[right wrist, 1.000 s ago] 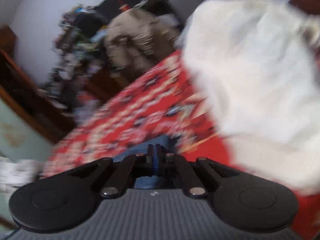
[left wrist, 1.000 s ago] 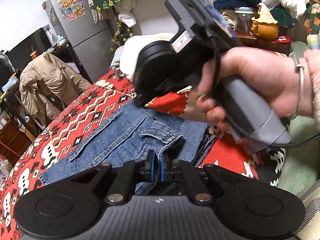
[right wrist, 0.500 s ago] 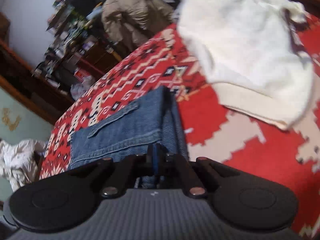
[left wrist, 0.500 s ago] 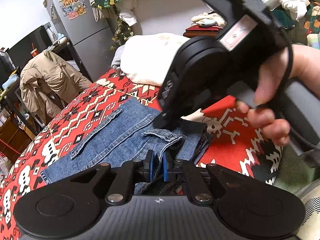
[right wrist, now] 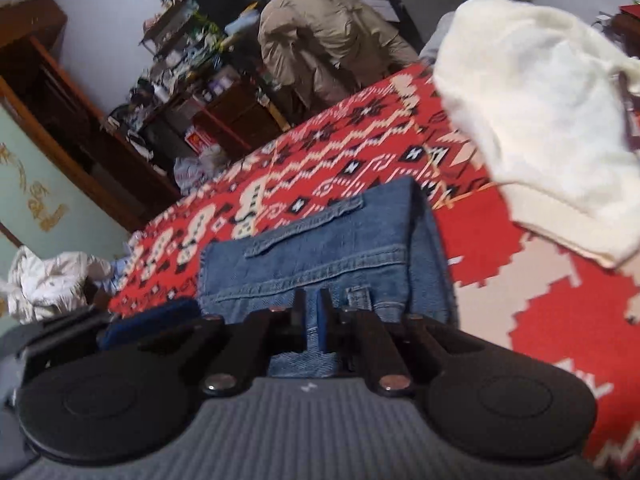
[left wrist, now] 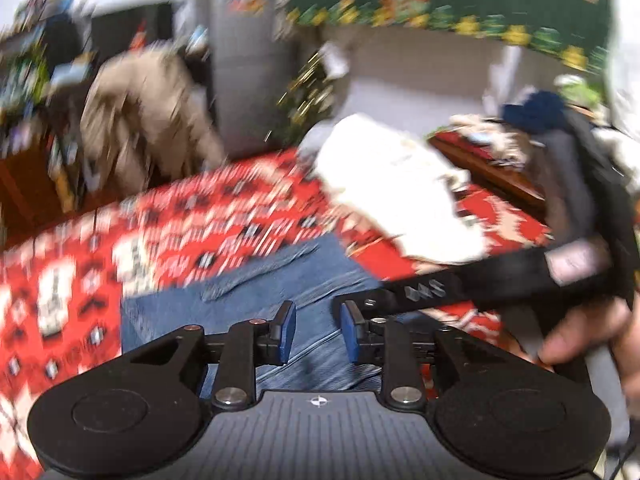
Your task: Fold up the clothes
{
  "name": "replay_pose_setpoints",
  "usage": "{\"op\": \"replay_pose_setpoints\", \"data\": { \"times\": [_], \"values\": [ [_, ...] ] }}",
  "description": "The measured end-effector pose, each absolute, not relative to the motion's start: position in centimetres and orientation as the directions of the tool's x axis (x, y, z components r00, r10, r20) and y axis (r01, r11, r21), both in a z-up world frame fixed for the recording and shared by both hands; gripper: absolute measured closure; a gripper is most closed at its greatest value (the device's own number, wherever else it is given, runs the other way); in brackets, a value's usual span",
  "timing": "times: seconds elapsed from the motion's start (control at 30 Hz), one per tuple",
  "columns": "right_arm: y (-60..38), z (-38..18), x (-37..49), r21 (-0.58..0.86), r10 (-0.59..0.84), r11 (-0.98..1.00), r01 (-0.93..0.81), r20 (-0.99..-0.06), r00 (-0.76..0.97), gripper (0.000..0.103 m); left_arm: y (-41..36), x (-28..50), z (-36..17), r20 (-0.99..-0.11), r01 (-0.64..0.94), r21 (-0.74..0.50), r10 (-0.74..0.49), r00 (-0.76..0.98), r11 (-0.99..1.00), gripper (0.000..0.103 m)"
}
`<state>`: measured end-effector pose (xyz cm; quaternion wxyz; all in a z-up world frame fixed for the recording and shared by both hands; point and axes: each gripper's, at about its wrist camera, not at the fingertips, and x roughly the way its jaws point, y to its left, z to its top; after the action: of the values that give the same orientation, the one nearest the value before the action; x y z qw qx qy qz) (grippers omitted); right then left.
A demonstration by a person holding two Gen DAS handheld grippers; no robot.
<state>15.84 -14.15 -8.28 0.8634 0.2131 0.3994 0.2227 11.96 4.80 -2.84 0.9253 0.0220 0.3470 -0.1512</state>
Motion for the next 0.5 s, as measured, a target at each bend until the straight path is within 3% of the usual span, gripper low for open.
{"op": "replay_pose_setpoints", "data": {
  "times": [0.17, 0.33, 0.5],
  "values": [
    [-14.5, -9.5, 15.7, 0.536, 0.552, 0.815, -0.218, -0.608, 0.57, 0.103, 8.1, 14.9, -5.9, -0.777, 0.106, -0.164, -0.194, 0.599, 0.981, 0.1],
    [-15.6, -9.5, 14.4, 0.517, 0.55, 0.824, -0.234, -0.627, 0.551, 0.103, 10.4, 14.4, -5.9, -0.795, 0.034, -0.263, -0.236, 0.558, 0.964, 0.1],
    [-16.1, -9.1, 13.5, 0.503, 0.538, 0.834, -0.226, -0.653, 0.533, 0.103, 11.1, 13.1, -4.7, -0.784, 0.0, -0.228, -0.183, 0.593, 0.974, 0.101]
  ]
}}
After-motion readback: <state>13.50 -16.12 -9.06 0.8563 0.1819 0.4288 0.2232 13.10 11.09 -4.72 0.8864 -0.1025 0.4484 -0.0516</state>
